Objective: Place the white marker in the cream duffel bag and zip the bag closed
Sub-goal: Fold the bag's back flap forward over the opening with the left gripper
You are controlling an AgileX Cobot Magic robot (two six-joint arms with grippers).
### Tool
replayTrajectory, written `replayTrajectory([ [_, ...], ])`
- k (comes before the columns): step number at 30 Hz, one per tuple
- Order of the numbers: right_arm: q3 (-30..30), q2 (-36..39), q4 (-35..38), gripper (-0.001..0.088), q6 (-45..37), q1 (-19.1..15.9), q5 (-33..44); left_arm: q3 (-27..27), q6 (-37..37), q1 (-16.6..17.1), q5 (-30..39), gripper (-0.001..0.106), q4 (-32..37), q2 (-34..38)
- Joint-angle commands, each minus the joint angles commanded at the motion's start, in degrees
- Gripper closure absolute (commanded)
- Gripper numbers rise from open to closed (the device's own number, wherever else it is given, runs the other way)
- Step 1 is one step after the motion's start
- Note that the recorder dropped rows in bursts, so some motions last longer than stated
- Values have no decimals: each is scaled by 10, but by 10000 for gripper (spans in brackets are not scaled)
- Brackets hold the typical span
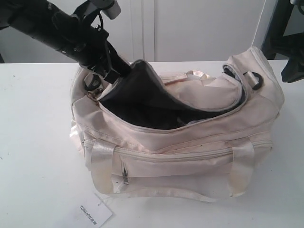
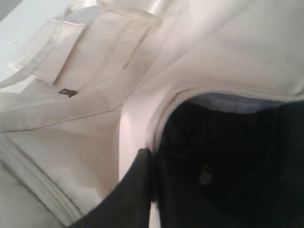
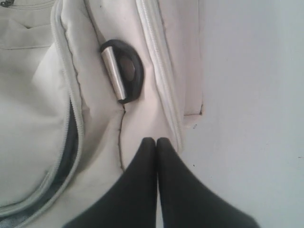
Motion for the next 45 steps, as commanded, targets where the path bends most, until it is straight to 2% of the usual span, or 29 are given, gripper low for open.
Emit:
replayTrajectory([
  [4,0,0,0,868,0,0,2,0,0,0,28,1053,0,0],
  [6,0,0,0,868,0,0,3,0,0,0,38,1020,0,0],
  [12,0,0,0,868,0,0,5,0,-2,0,70,725,-15,0],
  [16,0,1,0,868,0,0,9,0,-6,0,74,618,-32,0],
  [26,0,1,-1,868,0,0,25,-1,-7,0,91,609,-47,-42],
  [31,0,1,-1,868,0,0,30,-1,-40,0,84,609,-41,-82],
  [36,0,1,-1,868,0,0,44,-1,-132,0,49,609,30,-121],
  [40,0,1,-1,868,0,0,47,-1,-244,0,22,609,154,-139],
  [42,0,1,-1,868,0,0,47,-1,-300,7,16,609,209,-140],
  [45,0,1,-1,868,0,0,52,-1,-360,33,15,609,235,-137],
])
